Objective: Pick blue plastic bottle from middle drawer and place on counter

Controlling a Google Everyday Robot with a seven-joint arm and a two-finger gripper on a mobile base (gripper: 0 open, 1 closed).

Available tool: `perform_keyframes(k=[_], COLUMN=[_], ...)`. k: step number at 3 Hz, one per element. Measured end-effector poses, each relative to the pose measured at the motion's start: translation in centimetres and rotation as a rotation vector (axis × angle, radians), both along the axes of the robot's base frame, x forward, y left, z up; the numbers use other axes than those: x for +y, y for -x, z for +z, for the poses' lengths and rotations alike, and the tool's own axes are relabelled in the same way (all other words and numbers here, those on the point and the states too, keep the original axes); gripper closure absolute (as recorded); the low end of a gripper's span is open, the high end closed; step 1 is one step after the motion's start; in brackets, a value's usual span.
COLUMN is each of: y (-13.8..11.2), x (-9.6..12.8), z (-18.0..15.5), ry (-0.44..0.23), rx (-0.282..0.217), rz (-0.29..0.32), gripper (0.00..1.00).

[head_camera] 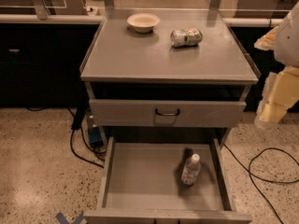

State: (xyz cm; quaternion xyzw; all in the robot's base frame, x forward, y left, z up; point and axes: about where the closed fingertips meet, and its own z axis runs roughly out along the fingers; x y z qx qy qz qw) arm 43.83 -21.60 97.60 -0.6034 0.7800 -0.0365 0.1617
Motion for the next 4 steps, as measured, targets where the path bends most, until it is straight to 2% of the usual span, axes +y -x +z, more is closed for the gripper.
perform_keyframes(k=[1,2,3,4], y=[0.0,0.3,0.9,1.4], x=[0.1,0.3,0.6,1.6], z=[-0.1,-2.9,-7.8,-14.1], ry=[0.0,0.002,-0.021,-0.035], rx=[-0.009,-0.012,-0.001,0.057], rz=[0.002,0.006,0.016,0.042], gripper=[0.0,0.0,0.0,0.0])
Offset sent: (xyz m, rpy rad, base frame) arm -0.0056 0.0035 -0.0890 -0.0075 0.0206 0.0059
